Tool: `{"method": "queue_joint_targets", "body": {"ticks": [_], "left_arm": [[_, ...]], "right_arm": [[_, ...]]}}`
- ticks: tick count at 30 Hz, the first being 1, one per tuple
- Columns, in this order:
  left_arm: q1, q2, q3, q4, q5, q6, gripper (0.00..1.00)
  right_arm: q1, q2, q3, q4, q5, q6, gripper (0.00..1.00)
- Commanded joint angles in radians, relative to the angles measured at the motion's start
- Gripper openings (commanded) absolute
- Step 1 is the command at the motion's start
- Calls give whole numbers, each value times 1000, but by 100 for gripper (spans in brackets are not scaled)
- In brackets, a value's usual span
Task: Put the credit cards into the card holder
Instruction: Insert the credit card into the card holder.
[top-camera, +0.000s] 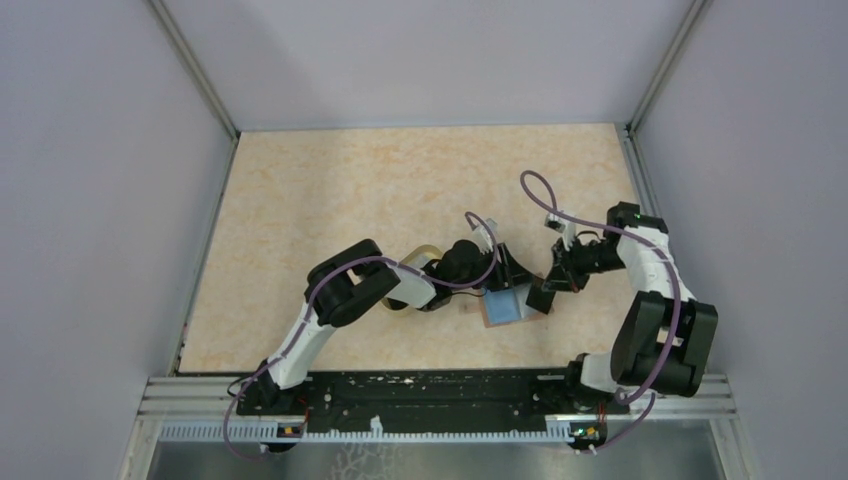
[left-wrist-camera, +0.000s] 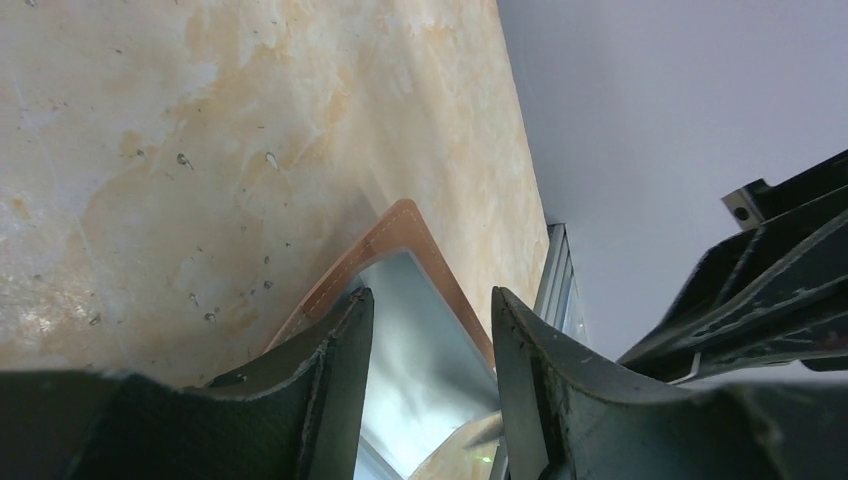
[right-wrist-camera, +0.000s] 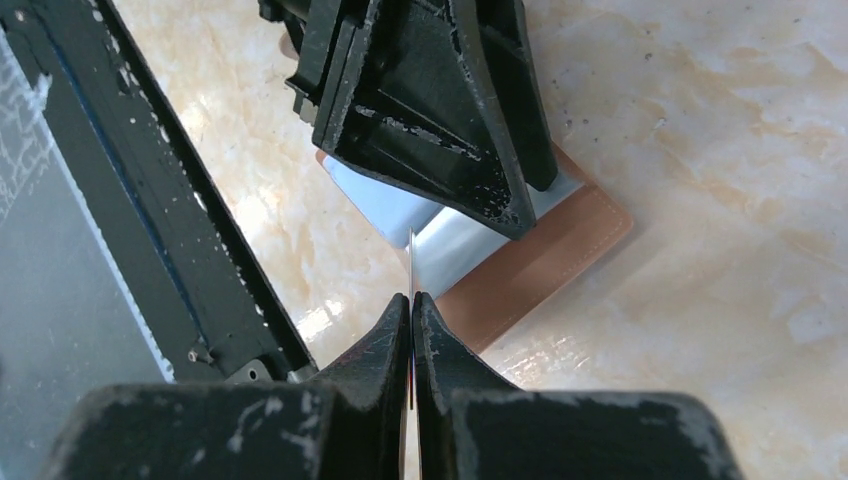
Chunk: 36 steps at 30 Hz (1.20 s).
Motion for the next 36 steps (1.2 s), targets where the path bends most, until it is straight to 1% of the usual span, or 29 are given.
{"method": "queue_joint_targets", "body": {"ticks": [1, 3, 7, 12, 16, 20, 23, 25, 29, 31, 34, 36], "left_arm": [[5, 23, 3, 42, -8, -22, 53], [5, 22, 1, 50, -12, -28, 53], [8, -3, -30, 70, -40, -32, 53], [15, -90, -110, 118, -101, -22, 53], [15, -171, -153, 105, -127, 28, 54], [16, -238, -201, 70, -117, 72, 54], [14, -270, -244, 28, -81, 95, 51], [14, -276, -274, 9, -59, 103, 46], [14, -267, -311, -24, -38, 122, 44], [7, -275, -307, -80, -55, 150, 44], [-21, -310, -303, -201, -130, 208, 47], [-37, -338, -312, -249, -177, 237, 49]], "right_arm": [[51, -10, -44, 166, 37, 120, 0], [58, -16, -59, 241, 51, 185, 0], [57, -12, -73, 314, 95, 266, 0], [57, 4, -84, 354, 139, 303, 0], [59, 49, -62, 335, 110, 301, 0], [57, 121, -26, 300, 63, 290, 0], [57, 180, 8, 259, 19, 273, 0], [58, 219, 30, 227, -15, 257, 0], [58, 259, 52, 205, -57, 242, 0], [57, 261, 51, 204, -65, 242, 0], [58, 270, 58, 177, -77, 220, 0], [58, 279, 60, 158, -87, 205, 0]]}}
